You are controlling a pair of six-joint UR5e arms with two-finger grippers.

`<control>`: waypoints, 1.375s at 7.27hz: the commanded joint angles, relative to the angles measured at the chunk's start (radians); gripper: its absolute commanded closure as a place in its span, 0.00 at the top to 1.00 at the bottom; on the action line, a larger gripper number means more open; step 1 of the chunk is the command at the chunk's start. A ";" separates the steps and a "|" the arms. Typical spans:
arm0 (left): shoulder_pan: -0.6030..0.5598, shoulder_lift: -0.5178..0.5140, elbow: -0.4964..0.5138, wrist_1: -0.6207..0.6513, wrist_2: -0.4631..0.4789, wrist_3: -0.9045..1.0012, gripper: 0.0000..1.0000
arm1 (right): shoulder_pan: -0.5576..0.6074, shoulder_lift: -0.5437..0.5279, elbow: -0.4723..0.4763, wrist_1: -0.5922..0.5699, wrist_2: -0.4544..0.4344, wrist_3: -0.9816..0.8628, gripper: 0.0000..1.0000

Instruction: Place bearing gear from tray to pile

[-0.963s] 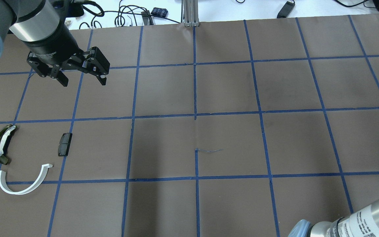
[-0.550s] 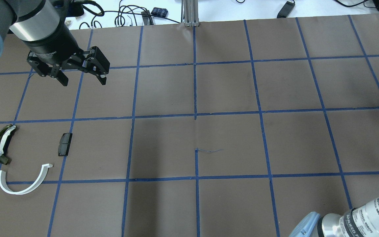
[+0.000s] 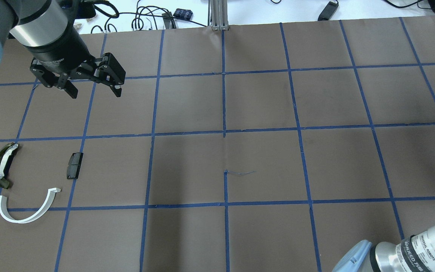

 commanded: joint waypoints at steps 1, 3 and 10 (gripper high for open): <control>0.000 0.000 0.001 0.000 0.000 0.000 1.00 | -0.002 0.005 0.028 -0.012 -0.003 -0.025 0.93; 0.000 0.000 0.002 0.000 0.000 0.000 1.00 | -0.011 0.005 0.029 -0.032 -0.011 -0.008 0.79; 0.000 0.001 0.002 0.001 0.000 0.000 1.00 | -0.007 -0.017 0.035 0.007 -0.026 0.117 0.00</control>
